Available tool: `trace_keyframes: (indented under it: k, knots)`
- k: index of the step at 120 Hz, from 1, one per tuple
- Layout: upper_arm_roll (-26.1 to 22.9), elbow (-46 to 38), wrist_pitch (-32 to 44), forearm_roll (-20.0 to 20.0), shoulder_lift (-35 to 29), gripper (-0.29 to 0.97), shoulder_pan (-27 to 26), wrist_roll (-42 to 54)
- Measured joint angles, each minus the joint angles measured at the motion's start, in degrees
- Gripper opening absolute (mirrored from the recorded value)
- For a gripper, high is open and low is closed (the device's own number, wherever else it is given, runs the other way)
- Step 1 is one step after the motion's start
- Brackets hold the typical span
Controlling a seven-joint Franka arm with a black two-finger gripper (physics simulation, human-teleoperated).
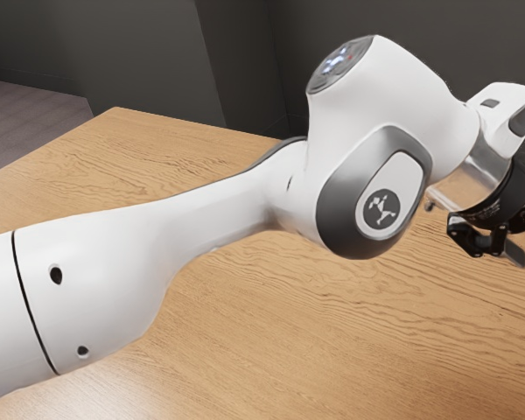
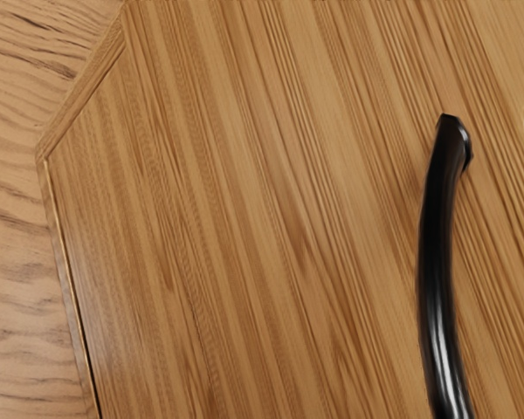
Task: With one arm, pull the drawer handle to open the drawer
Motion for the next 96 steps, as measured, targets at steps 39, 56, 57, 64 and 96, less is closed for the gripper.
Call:
trace_keyframes:
  k: [39,56,57,64,96]
  knots:
    - [5.61,-11.75,-0.13,0.76,-9.86,0.68,-0.52,-0.04]
    - [8.46,-20.06,-0.04,0.83,-16.74,0.68,-1.06,-0.02]
    - [8.7,-20.4,-0.04,0.82,-17.05,0.68,-1.15,-0.01]
    - [10.21,-21.88,-0.11,0.83,-19.05,0.68,-1.42,0.01]
    - [22.76,-21.04,-18.67,15.72,-24.36,0.68,2.81,0.1]
